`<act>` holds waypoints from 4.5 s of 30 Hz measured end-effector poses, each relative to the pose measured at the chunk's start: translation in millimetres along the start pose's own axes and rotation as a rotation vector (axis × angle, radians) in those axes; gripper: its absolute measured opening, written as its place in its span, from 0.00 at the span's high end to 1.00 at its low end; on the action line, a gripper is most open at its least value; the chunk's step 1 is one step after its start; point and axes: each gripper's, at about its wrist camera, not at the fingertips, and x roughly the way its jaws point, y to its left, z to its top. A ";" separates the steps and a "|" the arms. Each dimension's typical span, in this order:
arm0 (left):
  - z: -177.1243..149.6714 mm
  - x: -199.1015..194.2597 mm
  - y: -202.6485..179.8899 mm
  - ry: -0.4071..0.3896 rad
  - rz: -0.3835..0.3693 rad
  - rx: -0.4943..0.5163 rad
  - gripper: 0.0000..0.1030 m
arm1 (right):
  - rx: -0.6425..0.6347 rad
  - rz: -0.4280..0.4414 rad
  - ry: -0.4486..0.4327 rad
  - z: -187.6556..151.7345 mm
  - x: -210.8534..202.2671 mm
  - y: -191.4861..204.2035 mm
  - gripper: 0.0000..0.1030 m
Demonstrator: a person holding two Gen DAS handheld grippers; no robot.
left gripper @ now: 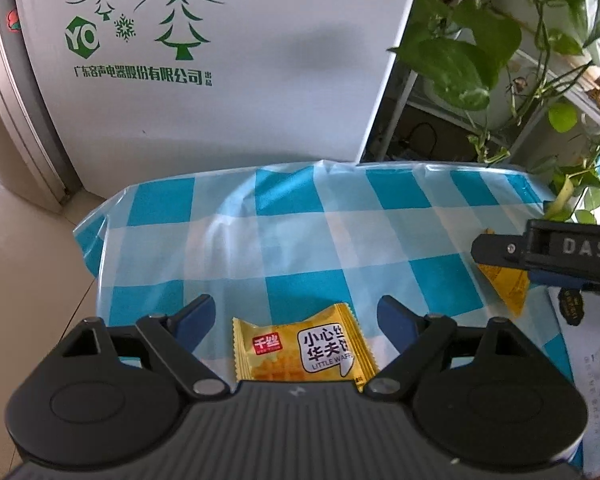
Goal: Organize snacks
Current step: 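Move left tool toward yellow waffle bag while right tool approaches orange-yellow bag, then close left tool on yellow waffle bag while right tool closes on orange-yellow bag, then lift yellow waffle bag with left tool while right tool carries orange-yellow bag to box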
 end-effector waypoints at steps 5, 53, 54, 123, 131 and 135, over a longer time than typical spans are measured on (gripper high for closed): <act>-2.6 8.1 -3.5 0.029 0.015 0.019 0.15 | -0.045 -0.045 -0.004 3.2 15.4 0.4 0.22; -9.2 -3.9 10.1 0.059 -0.030 0.042 0.28 | 0.090 -0.058 0.014 -7.1 24.0 -21.8 0.21; -9.7 -3.3 9.6 0.064 -0.030 0.050 0.28 | 0.086 -0.073 0.017 -7.9 27.3 -20.6 0.21; -139.2 -88.7 -65.1 -0.058 -0.343 1.084 0.27 | -0.184 0.049 0.133 -112.3 -72.0 -29.2 0.45; -132.7 -89.5 -76.2 -0.090 -0.365 1.132 0.27 | -0.188 0.046 0.154 -113.8 -69.4 -28.9 0.45; -128.7 -82.5 -86.7 -0.065 -0.380 1.156 0.26 | -0.197 0.041 0.164 -115.5 -68.3 -28.1 0.45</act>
